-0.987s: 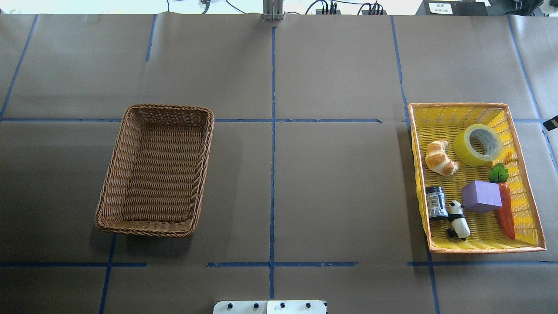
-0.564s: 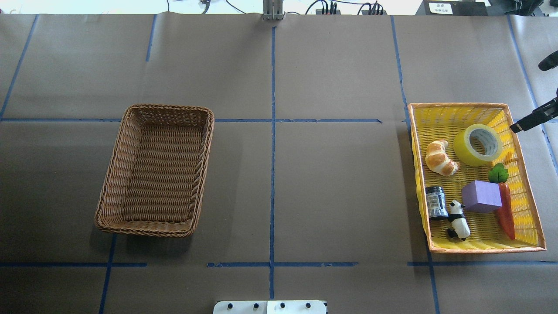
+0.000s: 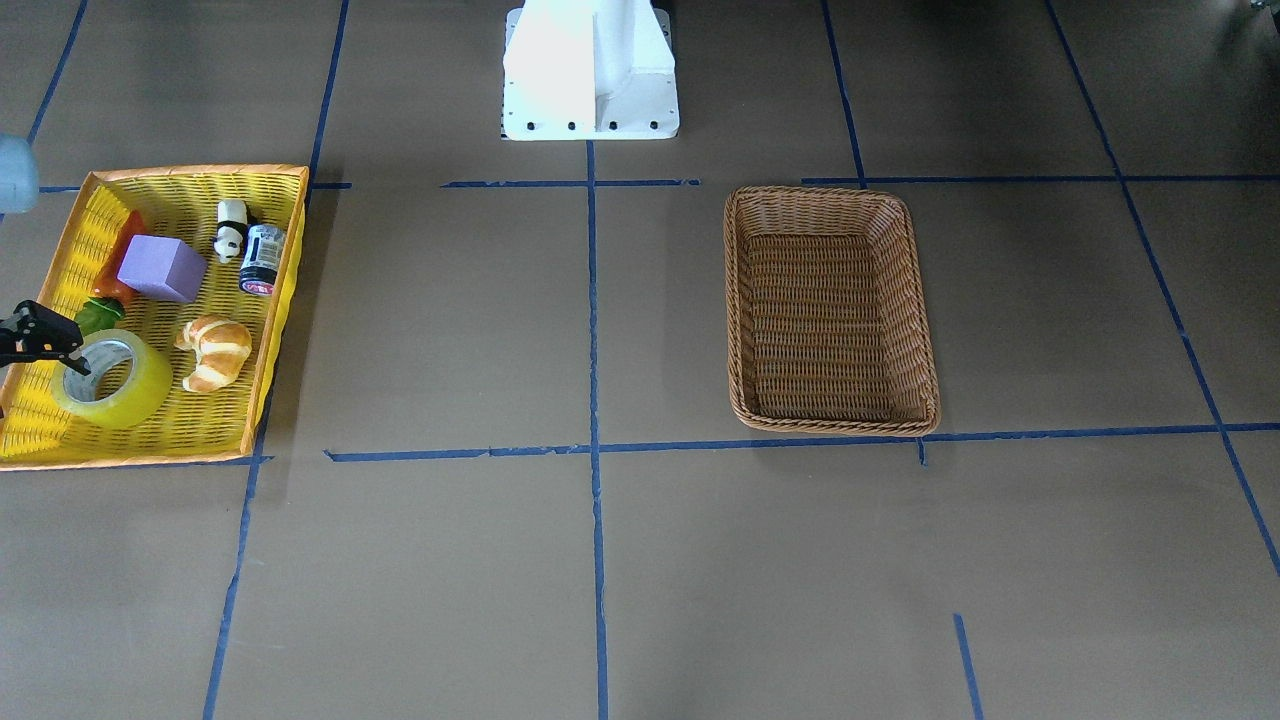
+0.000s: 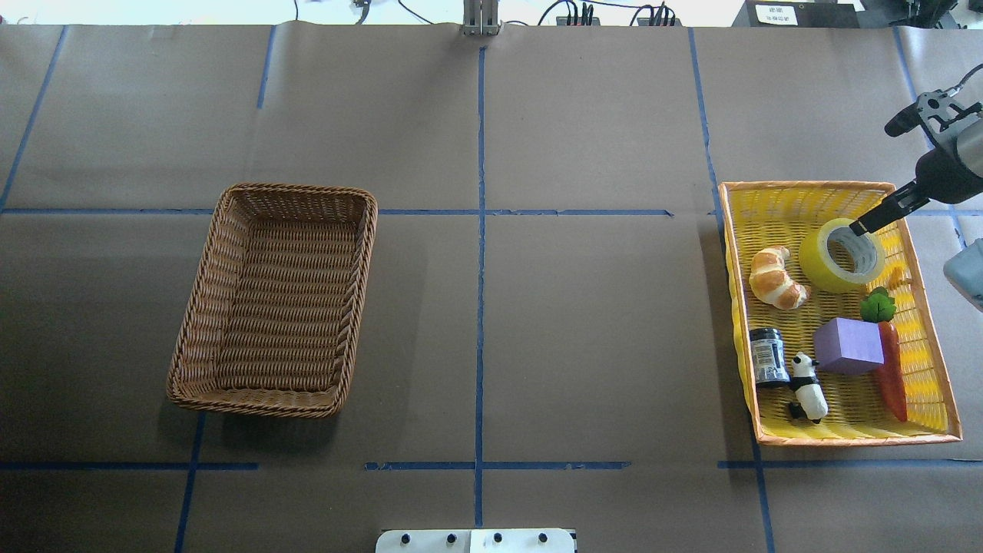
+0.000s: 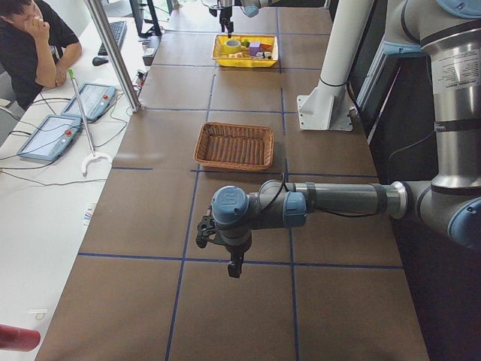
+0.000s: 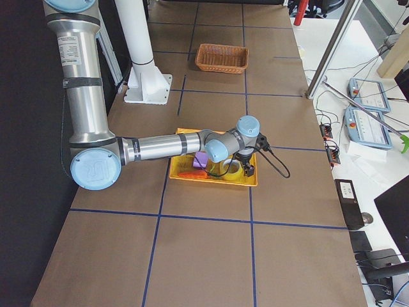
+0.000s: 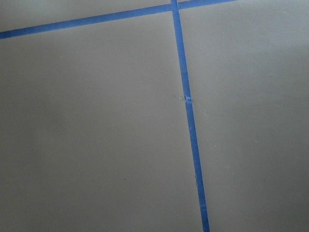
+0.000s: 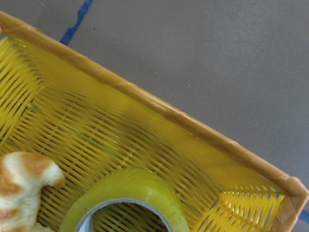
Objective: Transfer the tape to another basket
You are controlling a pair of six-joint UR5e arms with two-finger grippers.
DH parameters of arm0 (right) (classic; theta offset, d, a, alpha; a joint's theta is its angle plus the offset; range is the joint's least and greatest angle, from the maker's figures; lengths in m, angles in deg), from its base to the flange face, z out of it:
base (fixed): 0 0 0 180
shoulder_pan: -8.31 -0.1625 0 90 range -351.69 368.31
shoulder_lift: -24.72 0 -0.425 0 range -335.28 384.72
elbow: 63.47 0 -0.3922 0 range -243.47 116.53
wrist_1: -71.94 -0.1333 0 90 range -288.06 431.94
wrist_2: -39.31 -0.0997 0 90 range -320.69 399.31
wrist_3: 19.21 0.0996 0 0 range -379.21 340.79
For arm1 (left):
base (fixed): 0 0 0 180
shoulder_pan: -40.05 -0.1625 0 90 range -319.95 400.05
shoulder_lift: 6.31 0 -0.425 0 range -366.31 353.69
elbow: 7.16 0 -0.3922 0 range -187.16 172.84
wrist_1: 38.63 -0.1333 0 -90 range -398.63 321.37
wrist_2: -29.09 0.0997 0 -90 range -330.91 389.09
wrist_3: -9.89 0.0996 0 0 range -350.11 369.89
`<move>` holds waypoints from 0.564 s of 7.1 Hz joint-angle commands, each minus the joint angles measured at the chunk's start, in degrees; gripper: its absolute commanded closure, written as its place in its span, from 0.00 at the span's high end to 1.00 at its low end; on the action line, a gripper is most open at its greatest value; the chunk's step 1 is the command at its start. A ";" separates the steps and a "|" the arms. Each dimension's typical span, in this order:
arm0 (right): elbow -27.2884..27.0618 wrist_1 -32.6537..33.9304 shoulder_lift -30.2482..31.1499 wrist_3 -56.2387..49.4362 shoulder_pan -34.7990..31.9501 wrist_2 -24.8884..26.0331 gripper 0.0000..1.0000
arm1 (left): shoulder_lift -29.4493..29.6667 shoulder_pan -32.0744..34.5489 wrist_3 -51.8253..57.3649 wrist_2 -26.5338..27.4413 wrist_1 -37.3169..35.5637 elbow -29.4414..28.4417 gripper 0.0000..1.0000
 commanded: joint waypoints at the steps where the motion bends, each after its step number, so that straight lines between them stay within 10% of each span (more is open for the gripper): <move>1: 1.16 -0.07 -0.50 -0.27 2.10 2.16 0.97 | 0.00 0.00 -0.01 0.00 0.00 -0.13 1.00; 4: 2.12 -0.07 0.20 -1.41 2.19 2.17 0.96 | -0.09 0.00 -0.01 0.00 0.00 -0.13 1.00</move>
